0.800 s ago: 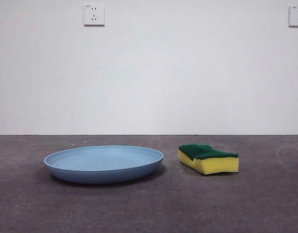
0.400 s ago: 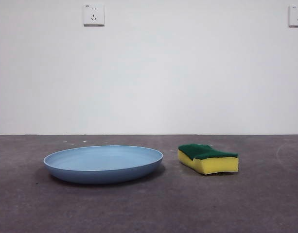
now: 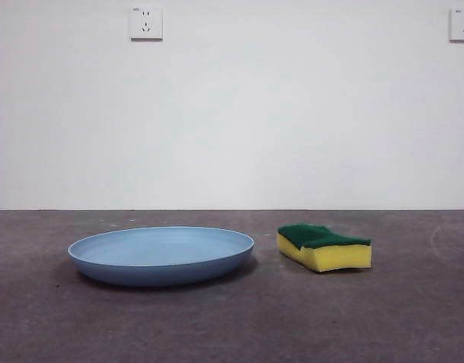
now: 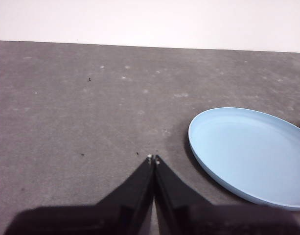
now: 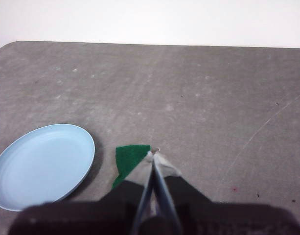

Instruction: Pick up the plate,pick up the cloth,clean the plate with the cloth

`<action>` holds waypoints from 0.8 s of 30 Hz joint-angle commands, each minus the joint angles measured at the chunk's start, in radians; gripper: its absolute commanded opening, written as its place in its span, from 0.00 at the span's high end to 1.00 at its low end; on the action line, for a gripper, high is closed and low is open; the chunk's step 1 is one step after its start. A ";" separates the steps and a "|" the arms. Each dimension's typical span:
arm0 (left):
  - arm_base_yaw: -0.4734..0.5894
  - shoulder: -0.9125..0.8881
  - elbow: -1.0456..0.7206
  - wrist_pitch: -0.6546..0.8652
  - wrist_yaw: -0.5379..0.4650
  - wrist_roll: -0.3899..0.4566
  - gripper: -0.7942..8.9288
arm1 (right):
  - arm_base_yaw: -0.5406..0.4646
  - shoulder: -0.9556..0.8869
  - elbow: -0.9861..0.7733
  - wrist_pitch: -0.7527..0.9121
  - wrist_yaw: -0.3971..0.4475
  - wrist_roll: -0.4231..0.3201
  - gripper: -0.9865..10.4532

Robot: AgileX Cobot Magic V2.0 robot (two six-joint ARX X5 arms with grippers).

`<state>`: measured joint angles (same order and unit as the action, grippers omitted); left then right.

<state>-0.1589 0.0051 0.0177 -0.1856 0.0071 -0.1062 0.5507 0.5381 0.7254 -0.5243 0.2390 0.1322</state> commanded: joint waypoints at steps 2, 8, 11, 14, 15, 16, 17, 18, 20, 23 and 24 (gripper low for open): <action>0.004 -0.001 -0.014 0.002 -0.004 -0.005 0.92 | 0.001 -0.002 -0.005 0.007 0.003 0.009 0.91; 0.004 -0.001 -0.014 0.002 -0.004 -0.005 0.92 | 0.001 -0.004 -0.005 0.008 0.005 -0.034 0.91; 0.004 -0.001 -0.014 0.002 -0.004 -0.005 0.92 | -0.024 -0.026 -0.010 0.008 0.011 -0.085 0.91; 0.004 -0.001 -0.014 0.002 -0.004 -0.005 0.92 | -0.095 -0.057 -0.040 0.042 -0.009 -0.124 0.91; 0.004 -0.001 -0.014 0.002 -0.004 -0.005 0.92 | -0.135 -0.078 -0.068 0.068 -0.020 -0.124 0.91; 0.004 -0.001 -0.014 0.002 -0.004 -0.005 0.92 | -0.173 -0.101 -0.097 0.092 -0.042 -0.126 0.91; 0.004 -0.001 -0.014 0.002 -0.004 -0.005 0.92 | -0.200 -0.119 -0.121 0.109 -0.062 -0.126 0.91; 0.004 -0.001 -0.014 0.002 -0.004 -0.005 0.92 | -0.247 -0.155 -0.172 0.154 -0.097 -0.126 0.91; 0.004 -0.001 -0.014 0.002 -0.004 -0.005 0.92 | -0.303 -0.212 -0.252 0.233 -0.138 -0.126 0.91; 0.004 -0.001 -0.014 0.002 -0.004 -0.005 0.92 | -0.349 -0.288 -0.370 0.349 -0.141 -0.126 0.91; 0.004 -0.001 -0.014 0.002 -0.004 -0.005 0.92 | -0.359 -0.316 -0.415 0.388 -0.151 -0.125 0.91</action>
<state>-0.1585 0.0051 0.0177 -0.1860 0.0071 -0.1062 0.1970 0.2424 0.3550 -0.1741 0.0982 0.0132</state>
